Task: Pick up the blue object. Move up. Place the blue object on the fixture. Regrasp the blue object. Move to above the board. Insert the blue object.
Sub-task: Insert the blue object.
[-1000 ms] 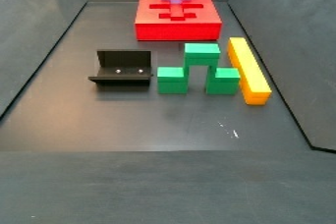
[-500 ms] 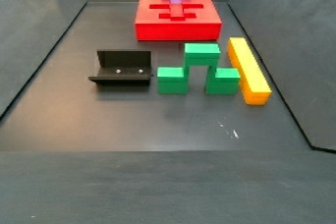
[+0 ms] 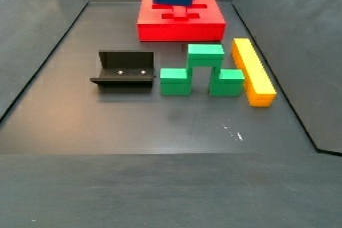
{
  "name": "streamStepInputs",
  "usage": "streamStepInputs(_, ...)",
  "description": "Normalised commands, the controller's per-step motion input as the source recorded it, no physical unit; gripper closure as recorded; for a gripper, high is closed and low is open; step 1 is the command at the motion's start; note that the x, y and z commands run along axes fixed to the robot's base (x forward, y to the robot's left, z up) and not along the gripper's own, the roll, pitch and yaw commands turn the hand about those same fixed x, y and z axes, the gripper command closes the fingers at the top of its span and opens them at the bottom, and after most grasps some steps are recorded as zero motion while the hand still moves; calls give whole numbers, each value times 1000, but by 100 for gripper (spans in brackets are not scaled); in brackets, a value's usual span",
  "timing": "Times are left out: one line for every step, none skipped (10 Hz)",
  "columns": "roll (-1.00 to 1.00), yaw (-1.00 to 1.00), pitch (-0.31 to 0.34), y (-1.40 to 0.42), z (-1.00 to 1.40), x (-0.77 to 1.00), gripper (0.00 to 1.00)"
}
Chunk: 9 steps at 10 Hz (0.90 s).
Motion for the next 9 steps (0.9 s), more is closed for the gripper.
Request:
streamStepInputs(243,-243,-3,-77,-111,51,100)
streamStepInputs(360,-371,34,-243,-169,3,100)
streamStepInputs(343,-420,114,-311,-277,0,100)
streamStepInputs(180,-323,74,-126,-280,-11,100)
streamStepInputs(37,-106,0,0,-314,0,100)
streamStepInputs(0,0,-4,54,-286,0,100)
streamStepInputs(-183,217,-91,169,-14,0,100)
streamStepInputs(-296,597,-183,57,143,-91,100)
streamStepInputs(-146,657,-150,0,220,-14,100)
